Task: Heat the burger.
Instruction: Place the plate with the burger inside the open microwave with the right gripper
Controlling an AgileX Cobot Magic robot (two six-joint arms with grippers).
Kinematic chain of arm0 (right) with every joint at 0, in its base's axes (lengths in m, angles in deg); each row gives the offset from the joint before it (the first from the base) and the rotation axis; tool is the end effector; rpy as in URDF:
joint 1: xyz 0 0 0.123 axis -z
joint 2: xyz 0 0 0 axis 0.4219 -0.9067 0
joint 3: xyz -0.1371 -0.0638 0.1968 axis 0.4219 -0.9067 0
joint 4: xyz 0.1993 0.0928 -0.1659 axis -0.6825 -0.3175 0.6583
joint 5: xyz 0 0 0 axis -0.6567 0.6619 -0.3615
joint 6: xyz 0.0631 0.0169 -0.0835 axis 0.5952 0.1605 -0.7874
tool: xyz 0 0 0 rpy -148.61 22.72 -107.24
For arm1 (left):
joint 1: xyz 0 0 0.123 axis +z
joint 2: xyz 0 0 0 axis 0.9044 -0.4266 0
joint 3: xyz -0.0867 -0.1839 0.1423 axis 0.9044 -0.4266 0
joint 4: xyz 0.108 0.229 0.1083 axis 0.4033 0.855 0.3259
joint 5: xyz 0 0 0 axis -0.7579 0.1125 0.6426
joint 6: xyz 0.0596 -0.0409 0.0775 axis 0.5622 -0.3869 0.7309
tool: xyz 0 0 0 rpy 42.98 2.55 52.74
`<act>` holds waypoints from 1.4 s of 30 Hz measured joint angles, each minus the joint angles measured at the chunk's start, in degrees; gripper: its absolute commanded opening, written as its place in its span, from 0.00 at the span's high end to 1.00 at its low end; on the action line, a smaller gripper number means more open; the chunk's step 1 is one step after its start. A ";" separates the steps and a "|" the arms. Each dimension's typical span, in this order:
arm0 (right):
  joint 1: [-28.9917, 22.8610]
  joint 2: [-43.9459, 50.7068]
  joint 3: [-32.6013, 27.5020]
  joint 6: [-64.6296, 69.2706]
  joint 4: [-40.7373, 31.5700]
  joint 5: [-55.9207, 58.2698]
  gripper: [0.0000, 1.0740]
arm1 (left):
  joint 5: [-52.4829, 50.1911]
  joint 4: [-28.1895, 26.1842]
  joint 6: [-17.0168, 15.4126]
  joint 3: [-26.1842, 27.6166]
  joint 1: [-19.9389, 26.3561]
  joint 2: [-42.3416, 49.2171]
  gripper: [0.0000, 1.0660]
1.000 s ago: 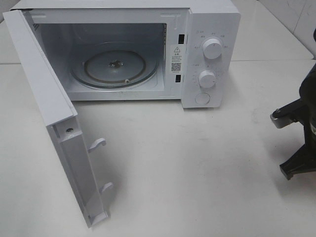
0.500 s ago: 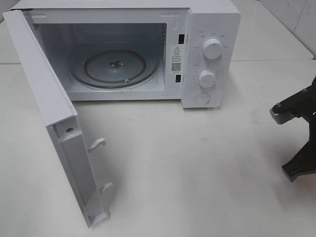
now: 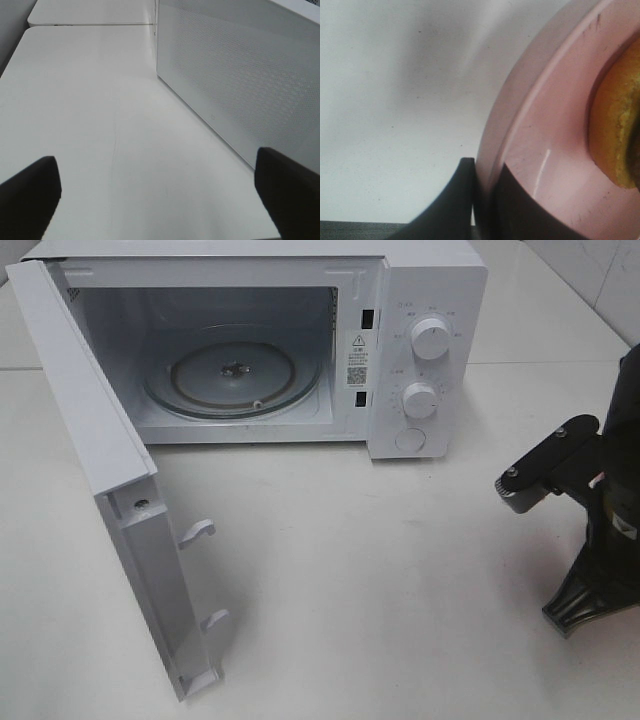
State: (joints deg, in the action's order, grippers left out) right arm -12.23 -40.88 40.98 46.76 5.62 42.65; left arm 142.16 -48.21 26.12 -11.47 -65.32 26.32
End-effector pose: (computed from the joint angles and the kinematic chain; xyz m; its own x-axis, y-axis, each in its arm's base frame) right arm 0.2151 0.1014 0.1114 -0.8804 -0.4701 -0.0627 -0.3926 0.7965 -0.4599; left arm 0.0665 -0.0093 0.2838 -0.4367 0.0041 -0.8996 0.0829 0.9959 -0.0357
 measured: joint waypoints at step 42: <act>-34.32 0.00 0.00 -4.81 5.04 4.58 0.99 | 0.00 0.00 0.00 0.00 0.00 0.00 0.05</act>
State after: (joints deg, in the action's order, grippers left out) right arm -46.55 -40.88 40.98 41.95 10.66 47.23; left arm 142.16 -48.21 26.12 -11.47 -65.32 26.32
